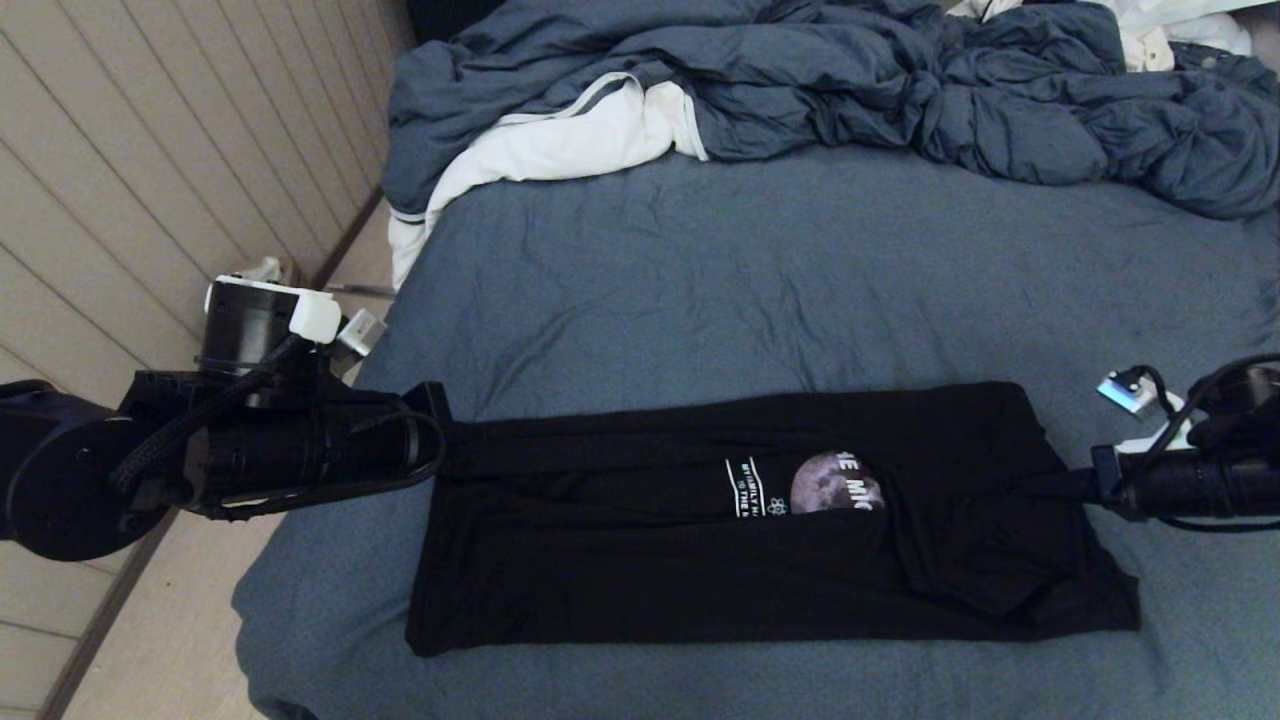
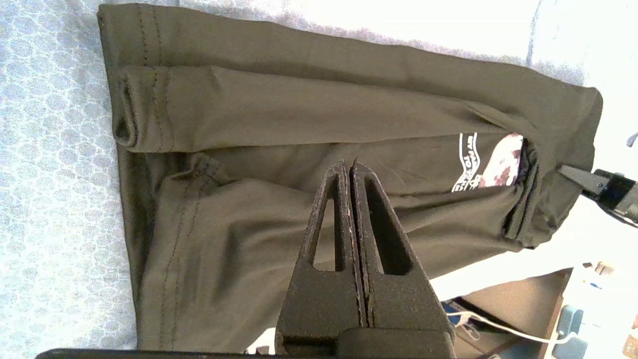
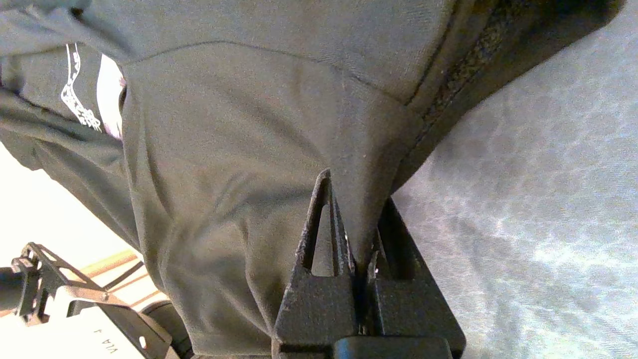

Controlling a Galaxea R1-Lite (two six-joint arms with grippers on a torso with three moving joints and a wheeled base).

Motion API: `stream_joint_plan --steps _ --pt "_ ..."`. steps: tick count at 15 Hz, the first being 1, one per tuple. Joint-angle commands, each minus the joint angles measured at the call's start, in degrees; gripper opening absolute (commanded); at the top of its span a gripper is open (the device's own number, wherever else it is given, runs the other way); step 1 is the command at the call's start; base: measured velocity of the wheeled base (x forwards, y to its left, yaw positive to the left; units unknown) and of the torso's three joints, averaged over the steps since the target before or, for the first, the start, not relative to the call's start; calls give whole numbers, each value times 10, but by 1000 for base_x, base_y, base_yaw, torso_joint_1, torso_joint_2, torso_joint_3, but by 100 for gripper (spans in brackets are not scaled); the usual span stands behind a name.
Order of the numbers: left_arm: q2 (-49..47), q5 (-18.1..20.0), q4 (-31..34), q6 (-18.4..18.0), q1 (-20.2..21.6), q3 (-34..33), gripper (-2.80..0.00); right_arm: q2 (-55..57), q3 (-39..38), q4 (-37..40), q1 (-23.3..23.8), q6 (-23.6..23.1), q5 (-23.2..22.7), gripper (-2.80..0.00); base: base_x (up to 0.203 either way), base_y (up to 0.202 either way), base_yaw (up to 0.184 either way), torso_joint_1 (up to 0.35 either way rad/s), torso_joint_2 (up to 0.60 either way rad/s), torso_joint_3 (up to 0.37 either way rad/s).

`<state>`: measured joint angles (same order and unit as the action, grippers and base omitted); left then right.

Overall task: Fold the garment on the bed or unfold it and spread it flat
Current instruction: Fold the black T-shirt

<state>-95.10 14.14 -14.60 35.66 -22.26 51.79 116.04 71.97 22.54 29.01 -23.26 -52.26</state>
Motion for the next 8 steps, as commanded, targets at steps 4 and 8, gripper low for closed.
stream_joint_plan --steps 4,8 --pt "-4 2 -1 2 0 -1 -280 3 41 5 28 -3 1 -280 0 0 0 0 0 0" --pt "-3 1 -1 6 0 0 -280 21 77 13 77 -4 2 -280 0 0 0 0 0 0"
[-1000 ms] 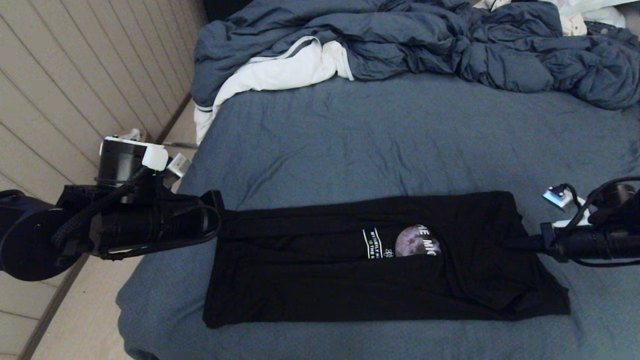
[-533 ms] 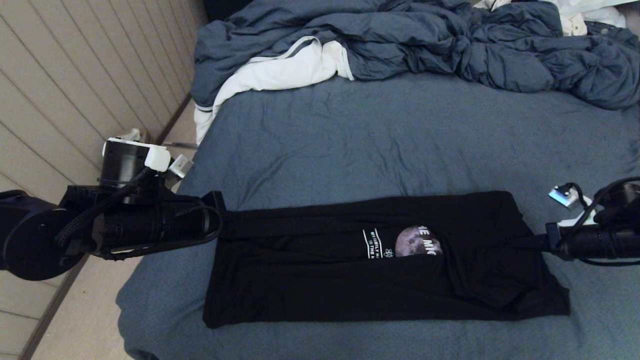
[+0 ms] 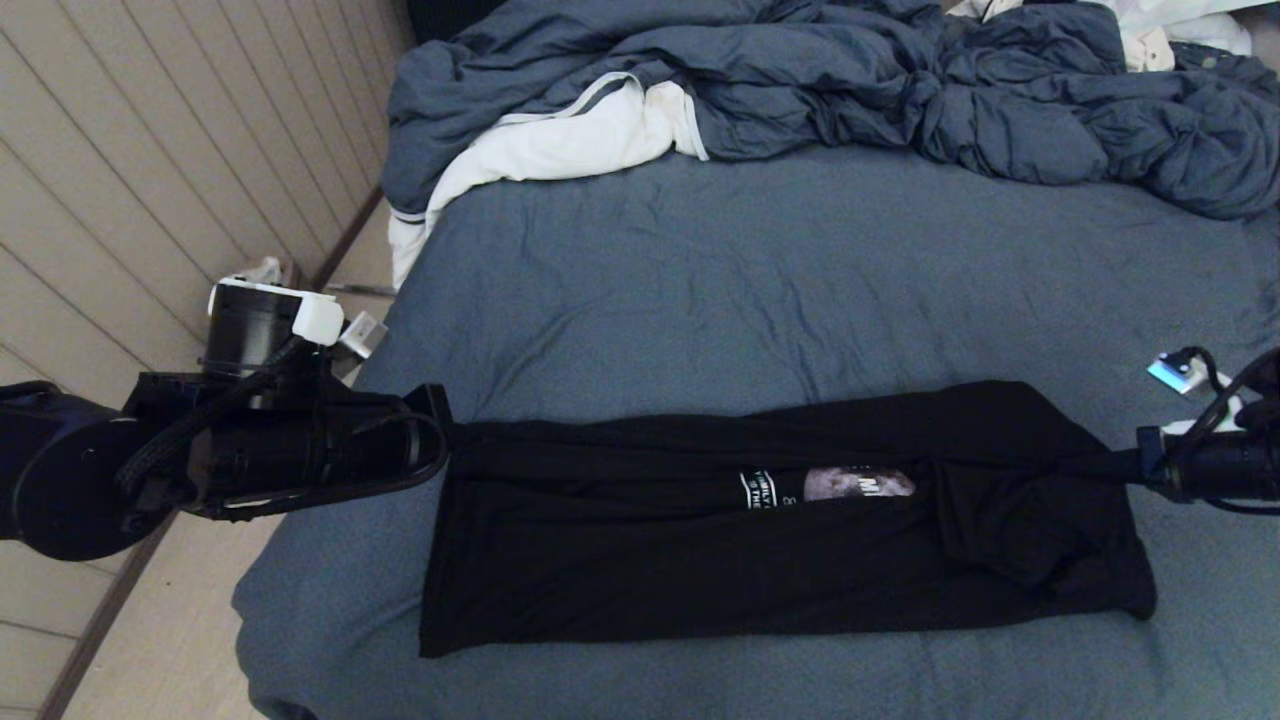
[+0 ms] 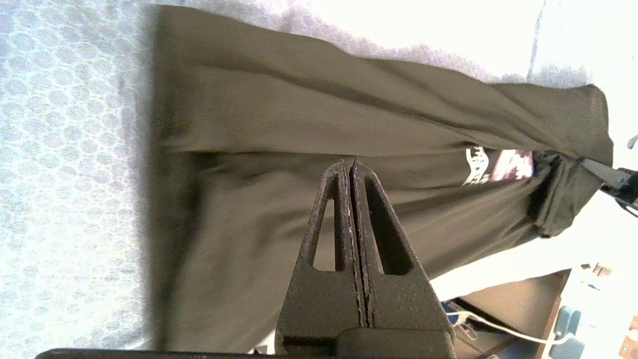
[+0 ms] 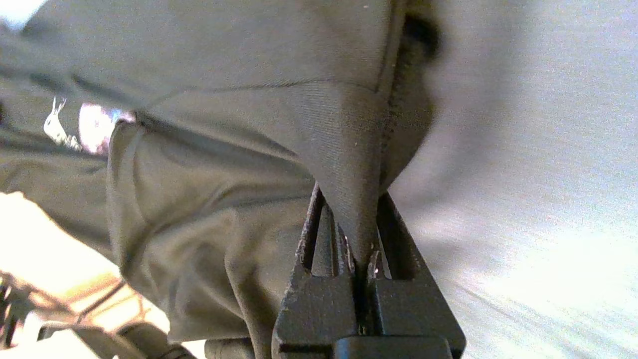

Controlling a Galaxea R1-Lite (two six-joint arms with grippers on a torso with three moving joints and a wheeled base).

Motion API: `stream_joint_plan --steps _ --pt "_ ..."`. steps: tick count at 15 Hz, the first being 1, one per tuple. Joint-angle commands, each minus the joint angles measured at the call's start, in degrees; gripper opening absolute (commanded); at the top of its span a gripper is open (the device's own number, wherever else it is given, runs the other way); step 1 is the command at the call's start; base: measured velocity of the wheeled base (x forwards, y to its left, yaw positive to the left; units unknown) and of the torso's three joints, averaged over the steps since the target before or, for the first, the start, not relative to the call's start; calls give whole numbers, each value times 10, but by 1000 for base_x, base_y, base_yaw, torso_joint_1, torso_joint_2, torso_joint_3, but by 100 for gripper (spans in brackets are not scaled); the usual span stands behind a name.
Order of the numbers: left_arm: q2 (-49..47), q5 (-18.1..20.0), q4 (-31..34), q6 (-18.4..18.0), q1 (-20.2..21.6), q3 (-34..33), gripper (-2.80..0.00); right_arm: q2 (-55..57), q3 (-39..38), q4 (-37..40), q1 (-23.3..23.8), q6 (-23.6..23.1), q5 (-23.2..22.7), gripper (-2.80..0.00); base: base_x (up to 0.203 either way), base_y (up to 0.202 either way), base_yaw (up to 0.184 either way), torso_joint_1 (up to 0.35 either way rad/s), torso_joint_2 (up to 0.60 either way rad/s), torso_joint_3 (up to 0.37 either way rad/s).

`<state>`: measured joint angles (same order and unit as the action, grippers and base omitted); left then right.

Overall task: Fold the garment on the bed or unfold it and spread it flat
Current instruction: Fold the black T-shirt

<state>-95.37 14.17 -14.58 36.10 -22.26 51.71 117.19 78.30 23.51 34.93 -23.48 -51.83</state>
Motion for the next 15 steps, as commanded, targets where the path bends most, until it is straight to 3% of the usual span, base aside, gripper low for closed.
stream_joint_plan --steps 1,4,11,15 --pt "0 1 -1 2 0 1 -280 15 29 12 33 -2 -2 -280 0 0 0 0 0 0" --pt "0 1 -1 2 0 1 -280 37 86 49 75 -9 -2 -280 0 0 0 0 0 0" --pt "-1 2 -1 3 -1 1 -280 72 169 94 119 -13 -1 -280 0 0 0 0 0 0" --pt "0 2 -1 3 -1 1 -280 94 262 162 152 -17 -1 -280 0 0 0 0 0 0"
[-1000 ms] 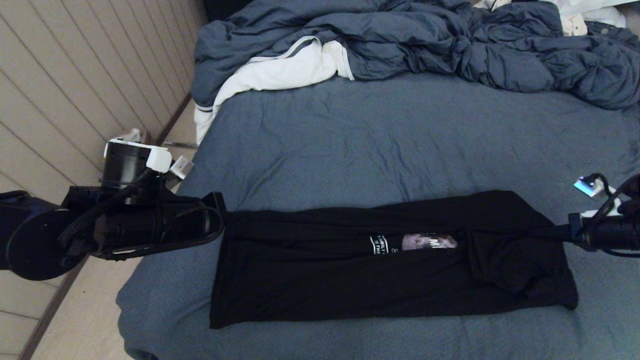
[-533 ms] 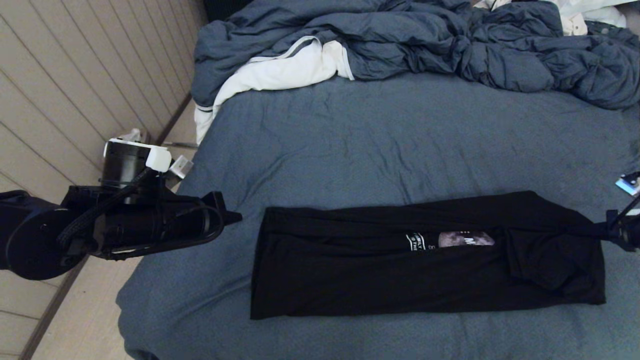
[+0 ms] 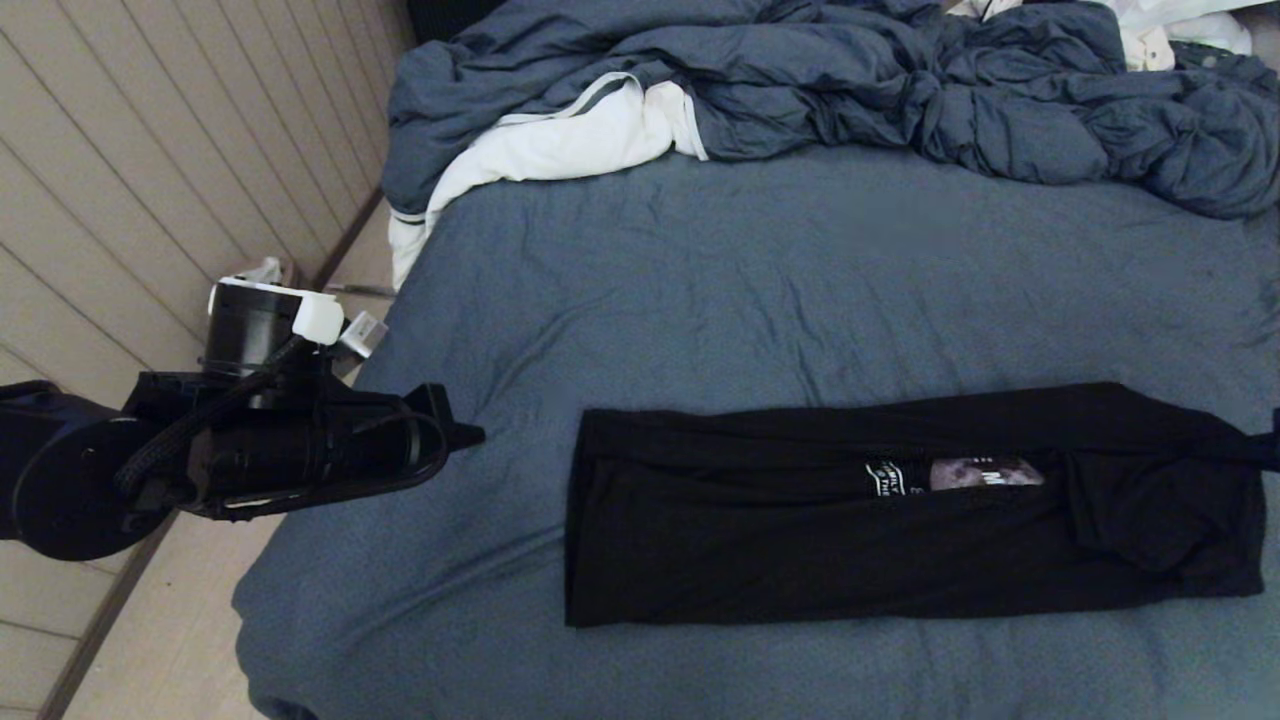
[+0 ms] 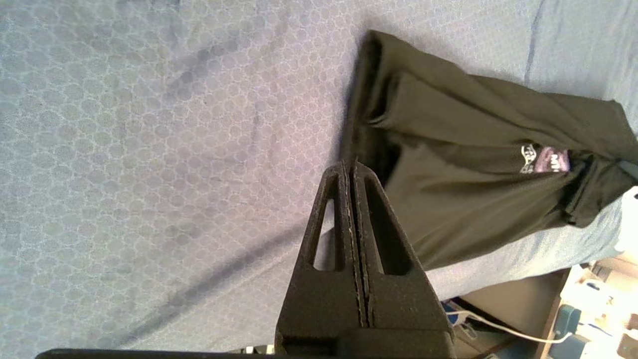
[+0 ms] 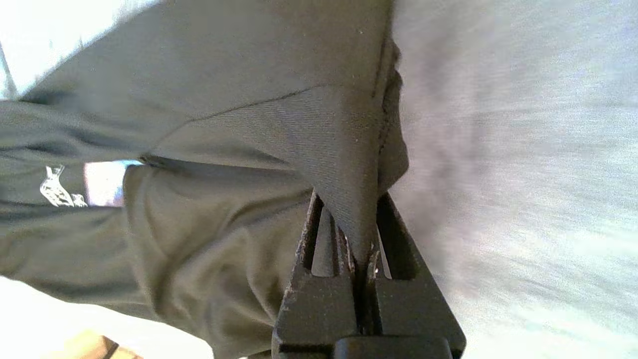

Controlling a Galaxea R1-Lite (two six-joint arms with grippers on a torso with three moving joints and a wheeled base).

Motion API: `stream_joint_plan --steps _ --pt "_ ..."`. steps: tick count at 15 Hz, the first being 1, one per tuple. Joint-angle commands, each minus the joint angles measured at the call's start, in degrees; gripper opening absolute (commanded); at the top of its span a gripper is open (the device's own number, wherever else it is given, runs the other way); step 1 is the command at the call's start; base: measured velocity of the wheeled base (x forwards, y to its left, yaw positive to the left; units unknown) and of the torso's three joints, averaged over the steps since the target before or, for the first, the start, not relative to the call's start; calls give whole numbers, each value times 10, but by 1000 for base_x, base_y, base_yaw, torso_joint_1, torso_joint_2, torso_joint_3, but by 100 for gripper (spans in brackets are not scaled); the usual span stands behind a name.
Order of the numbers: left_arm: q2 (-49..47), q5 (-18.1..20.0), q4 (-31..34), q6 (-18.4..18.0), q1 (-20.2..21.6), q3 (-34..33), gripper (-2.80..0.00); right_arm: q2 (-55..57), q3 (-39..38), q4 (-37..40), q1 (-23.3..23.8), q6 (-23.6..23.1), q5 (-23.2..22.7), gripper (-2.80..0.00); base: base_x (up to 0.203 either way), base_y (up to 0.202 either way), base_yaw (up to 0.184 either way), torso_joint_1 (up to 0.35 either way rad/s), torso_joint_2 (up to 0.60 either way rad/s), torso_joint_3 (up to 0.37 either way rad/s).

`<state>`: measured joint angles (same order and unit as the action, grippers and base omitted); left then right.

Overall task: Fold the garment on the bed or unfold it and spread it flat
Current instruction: Fold the black T-shirt

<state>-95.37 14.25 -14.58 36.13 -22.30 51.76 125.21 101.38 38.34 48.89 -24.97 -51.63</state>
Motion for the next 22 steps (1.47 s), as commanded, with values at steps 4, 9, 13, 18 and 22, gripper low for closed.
stream_joint_plan --steps 4,9,13,18,22 --pt "-1 1 -1 6 -3 0 -280 17 101 97 24 -4 -4 -280 0 0 0 0 0 0" --pt "-1 0 -1 9 -17 -5 -280 -42 102 142 -87 3 -11 -280 0 0 0 0 0 0" --pt "-1 1 -1 9 -18 -6 -280 -106 103 172 -218 28 -9 -280 0 0 0 0 0 0" --pt "0 14 -1 9 -18 -7 -280 -149 104 178 -396 77 13 -280 0 0 0 0 0 0" --pt "0 16 -1 9 -18 -7 -280 -161 105 170 -540 103 71 -280 0 0 0 0 0 0"
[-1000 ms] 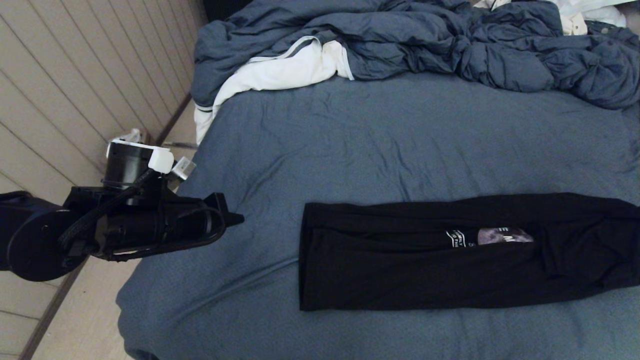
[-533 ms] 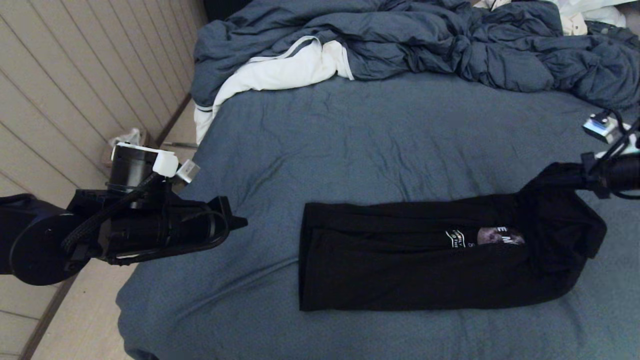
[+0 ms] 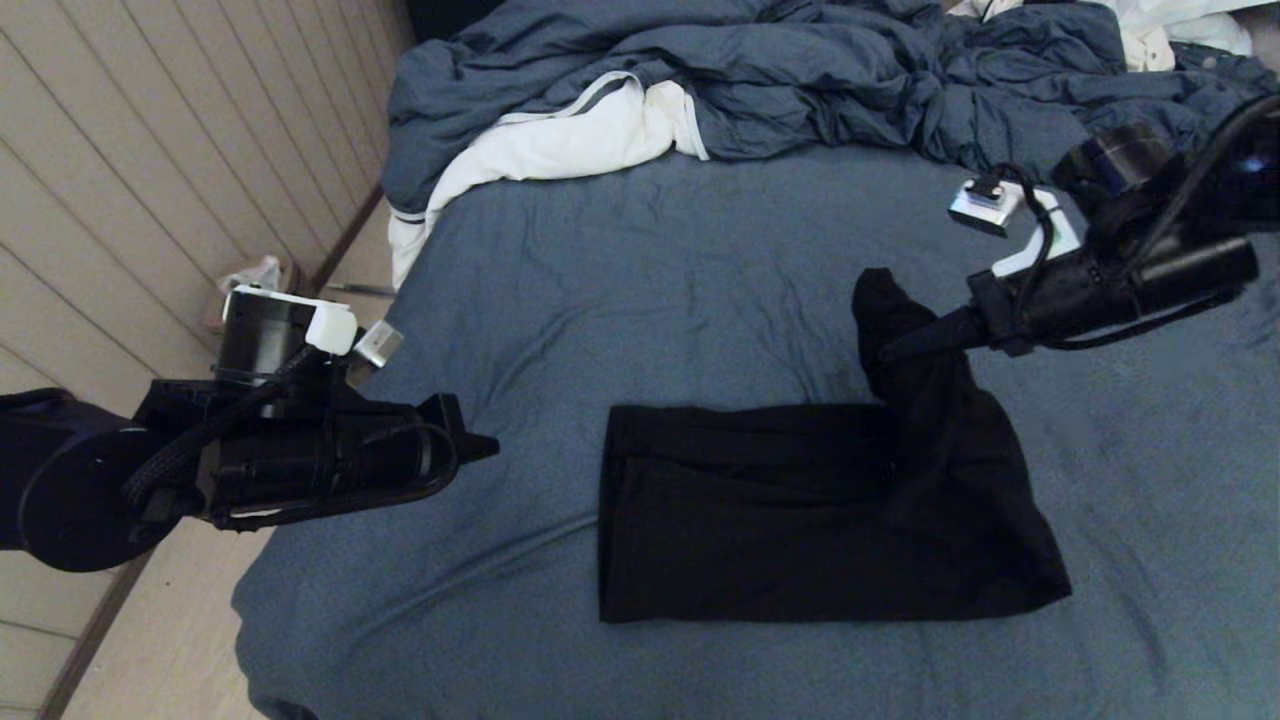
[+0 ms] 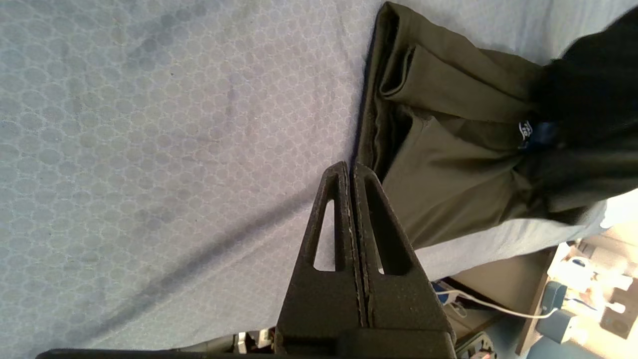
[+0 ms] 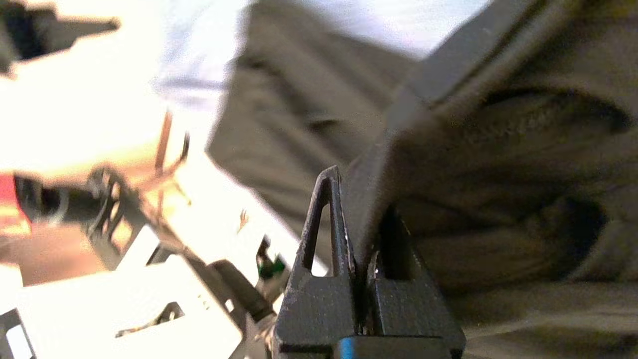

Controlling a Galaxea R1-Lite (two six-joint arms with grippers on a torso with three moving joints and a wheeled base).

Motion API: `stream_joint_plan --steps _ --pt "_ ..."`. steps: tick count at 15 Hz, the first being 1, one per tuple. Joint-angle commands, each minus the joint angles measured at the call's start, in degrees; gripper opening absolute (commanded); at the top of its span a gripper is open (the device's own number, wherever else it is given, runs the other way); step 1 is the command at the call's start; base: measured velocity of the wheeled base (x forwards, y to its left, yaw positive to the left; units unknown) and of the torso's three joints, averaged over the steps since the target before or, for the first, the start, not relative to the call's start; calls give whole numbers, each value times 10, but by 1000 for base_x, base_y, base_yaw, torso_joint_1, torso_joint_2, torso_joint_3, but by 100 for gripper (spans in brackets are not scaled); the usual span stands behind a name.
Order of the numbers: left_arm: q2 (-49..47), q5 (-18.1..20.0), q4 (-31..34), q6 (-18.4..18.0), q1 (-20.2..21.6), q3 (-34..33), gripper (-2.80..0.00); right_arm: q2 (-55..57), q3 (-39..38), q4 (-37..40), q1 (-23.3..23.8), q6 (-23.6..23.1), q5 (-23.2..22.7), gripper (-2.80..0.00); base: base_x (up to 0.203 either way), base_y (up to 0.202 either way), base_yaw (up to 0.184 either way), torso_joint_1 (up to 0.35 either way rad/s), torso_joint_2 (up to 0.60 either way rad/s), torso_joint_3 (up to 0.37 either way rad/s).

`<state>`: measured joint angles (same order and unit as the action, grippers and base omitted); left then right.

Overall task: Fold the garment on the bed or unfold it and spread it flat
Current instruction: Fold the black T-shirt

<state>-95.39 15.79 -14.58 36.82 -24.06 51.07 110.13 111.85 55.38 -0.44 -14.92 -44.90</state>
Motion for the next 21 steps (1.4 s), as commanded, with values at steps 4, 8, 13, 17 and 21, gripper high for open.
stream_joint_plan --steps 4,8,13,17,21 --pt "-1 1 -1 1 0 1 -280 -17 1 -11 -126 20 24 -280 0 0 0 0 0 0" --pt "-3 1 -1 2 0 2 -280 -7 3 -62 -184 35 56 -280 0 0 0 0 0 0" --pt "-9 1 -1 1 0 2 -280 23 3 -81 -226 43 67 -280 0 0 0 0 0 0" --pt "-15 1 -1 1 0 2 -280 44 3 -104 -251 44 80 -280 0 0 0 0 0 0" --pt "-20 2 -1 1 0 1 -280 61 3 -118 -270 44 86 -280 0 0 0 0 0 0"
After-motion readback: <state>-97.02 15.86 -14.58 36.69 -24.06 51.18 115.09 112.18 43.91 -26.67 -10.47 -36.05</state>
